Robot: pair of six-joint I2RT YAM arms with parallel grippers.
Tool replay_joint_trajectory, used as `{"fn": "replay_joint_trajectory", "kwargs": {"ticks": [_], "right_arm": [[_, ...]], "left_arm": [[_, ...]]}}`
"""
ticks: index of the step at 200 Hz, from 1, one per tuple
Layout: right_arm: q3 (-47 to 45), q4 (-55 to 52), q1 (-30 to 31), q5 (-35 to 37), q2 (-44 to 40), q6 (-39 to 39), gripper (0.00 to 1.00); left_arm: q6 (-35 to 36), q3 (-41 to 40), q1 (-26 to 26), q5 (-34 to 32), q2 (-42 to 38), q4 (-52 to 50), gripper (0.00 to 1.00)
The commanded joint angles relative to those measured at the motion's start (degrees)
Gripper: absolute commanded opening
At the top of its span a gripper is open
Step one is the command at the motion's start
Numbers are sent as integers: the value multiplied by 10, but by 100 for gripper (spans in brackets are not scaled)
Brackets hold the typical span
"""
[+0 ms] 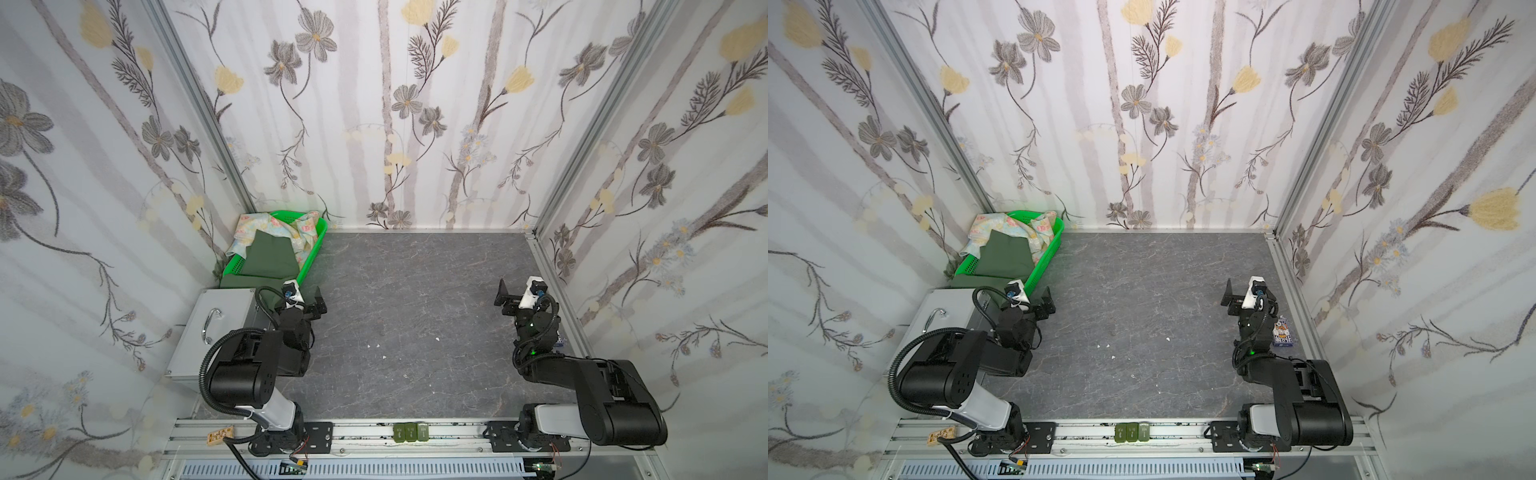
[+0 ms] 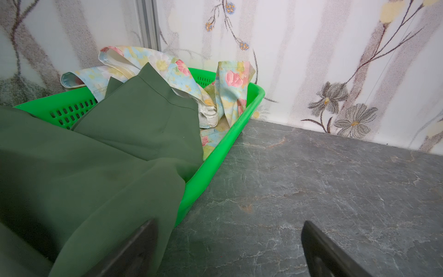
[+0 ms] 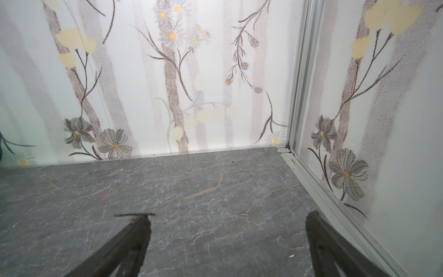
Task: Fold and stack skirts
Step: Pick up the skirt from the basket.
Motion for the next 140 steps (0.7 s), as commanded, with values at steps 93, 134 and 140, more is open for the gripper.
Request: {"fn": "replay_joint_trajectory", "kwargs": {"ticks": [93,134,140], "right_arm": [[194,-437,72,79,-134,131,95],[203,-415,93,21,-108,175,95],[205,-412,94,16,-102,180,96]], "left_arm": [[-99,473,-46,-65,-113,-650,82],[-143,748,3,17,68,-821,84],[-153,773,10,29,92,-827,84]]}}
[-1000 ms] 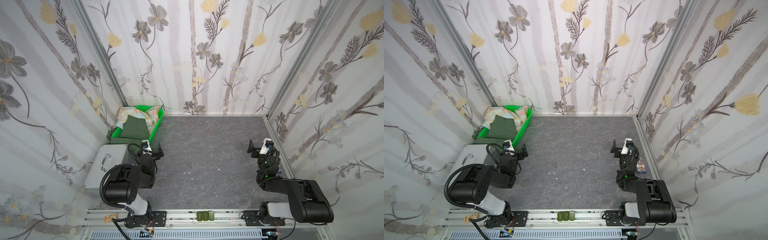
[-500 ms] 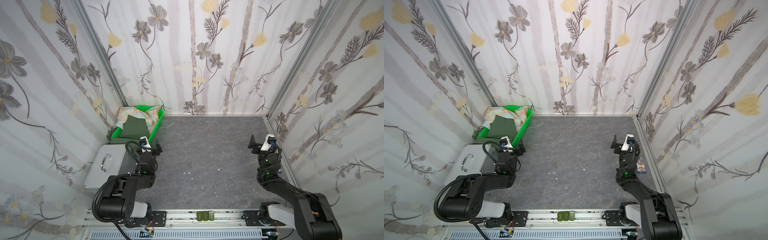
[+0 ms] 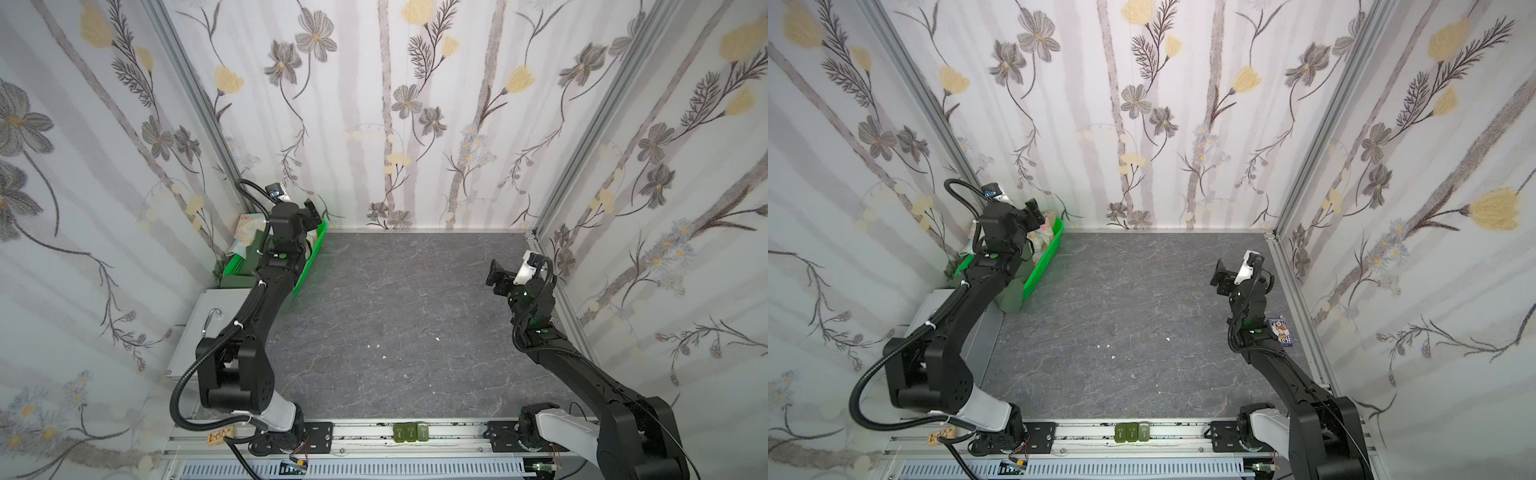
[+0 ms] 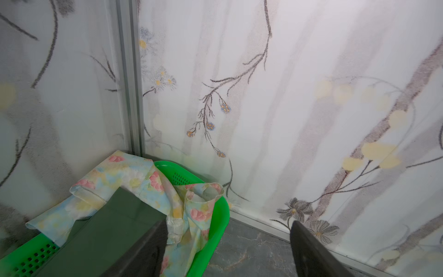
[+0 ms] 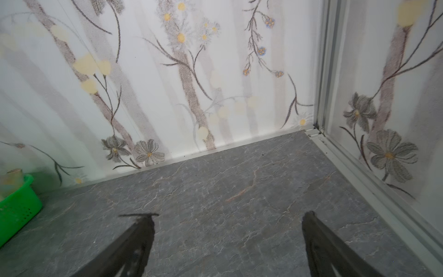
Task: Fold and stack skirts
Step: Pick up the skirt from the basket.
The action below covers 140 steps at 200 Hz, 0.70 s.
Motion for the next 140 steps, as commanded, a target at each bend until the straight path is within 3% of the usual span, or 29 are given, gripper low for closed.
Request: {"fn": "replay_joint_trajectory", "kwargs": {"ticks": [1,31,72,93,119,140], "right_arm": [[11,-3,4,-41,15,42,96],[26,-10,7,-68,40,47,96],[32,-11,7,-90,51,57,97],[33,-8,7,-91,55,64,97],[34,-4,7,-87,63,64,98],[40,-12,7,-89,68,59,99]], "left_arm": [[-49,99,23,53,79,-156,84],[-88,227,45,120,198,-180,81],[-98,378,55,123,338,-218,81],[-90,397,55,97,374,-223,91],[-76,397,57,52,401,-225,90],[-64,413,57,52,422,-225,91]]}}
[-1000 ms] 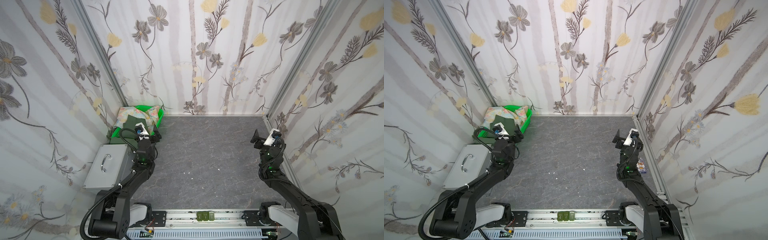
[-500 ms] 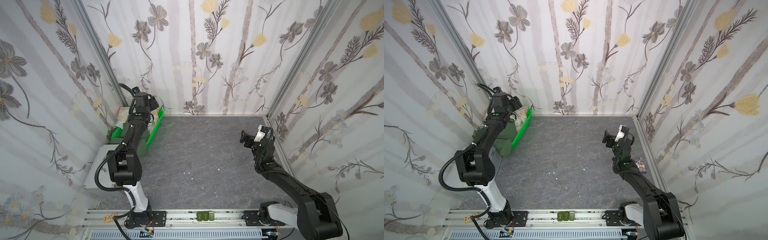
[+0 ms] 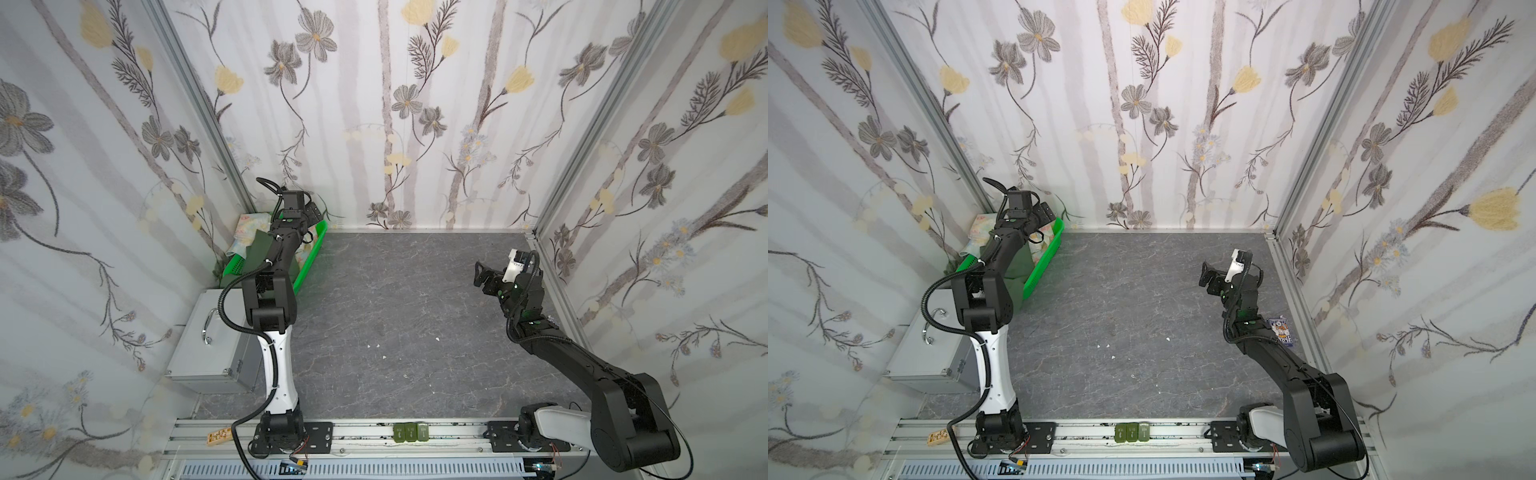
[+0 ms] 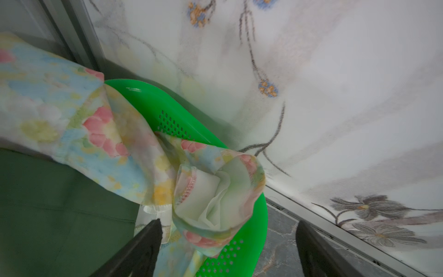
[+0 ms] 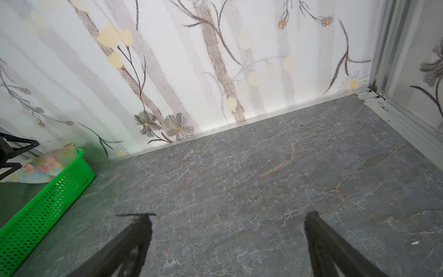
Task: Fold and stack skirts
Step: Pick up the skirt from the basket.
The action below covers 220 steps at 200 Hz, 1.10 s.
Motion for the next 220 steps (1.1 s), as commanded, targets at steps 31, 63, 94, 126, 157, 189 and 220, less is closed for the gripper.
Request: {"fn": "replay_joint_trajectory", "kwargs": {"ticks": [31,63,94,126,157,189,220], "right_arm": [[17,1,0,-12,9,2,99],[24,-2,0,-13,11,3,100],[35,-13,0,-10,18,-1,100],[39,-23,0,-9,16,-4,100],[37,-26,0,-9,9,-5,100],[34,-37,0,-12,-7,-5,100],[26,-44,0,-20,-35,-6,100]], "left_arm": [[35,48,1,-21,48,-2,91],[38,75,1,-4,75,-1,84],[36,94,1,8,92,-1,57],[37,99,0,24,92,0,20],[37,92,-1,31,68,-1,0],[40,69,-9,28,-3,-1,0],[45,57,-18,34,-92,-1,0]]}}
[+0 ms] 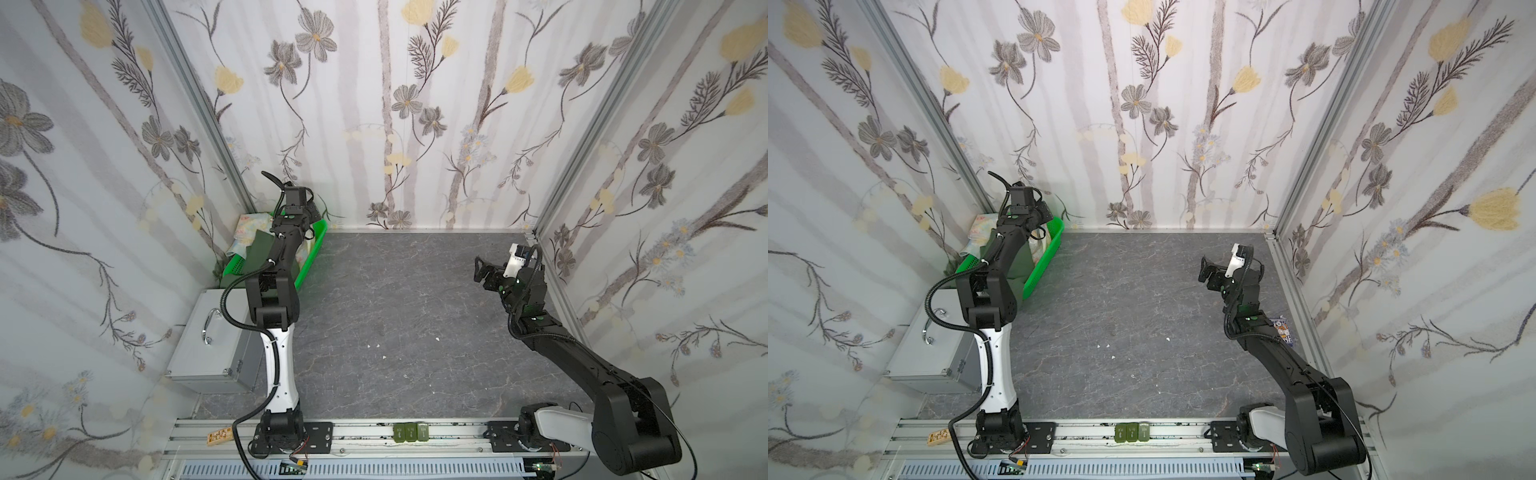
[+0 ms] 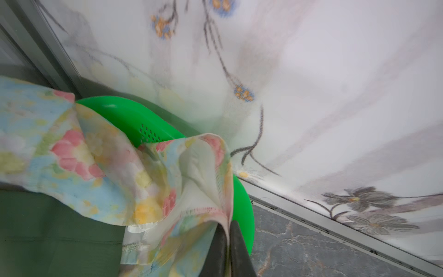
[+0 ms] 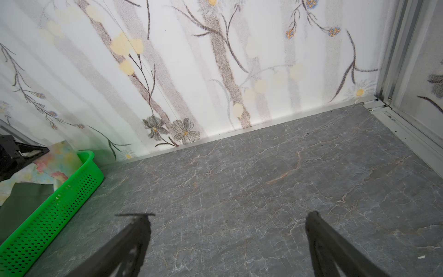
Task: Fold and stack skirts
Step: Pick up the skirt from the basket, then flatten out the skirt at the center of the table.
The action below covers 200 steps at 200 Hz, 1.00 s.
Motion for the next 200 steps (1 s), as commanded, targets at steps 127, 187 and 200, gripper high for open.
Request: {"fn": "replay_joint_trajectory", "kwargs": {"ticks": [127,187,200], "right_arm": [[-23,-70,0,-23,-178,-10,100],[-16,-114,2,-57,-239,-7,100],[-13,-126,4,-70,-248,-7,100]], "left_arm": [[-36,75,-86,117,-323,18,0],[-90,8,-200,184,-379,18,0],[-98,-19,-226,187,-393,19,0]]}}
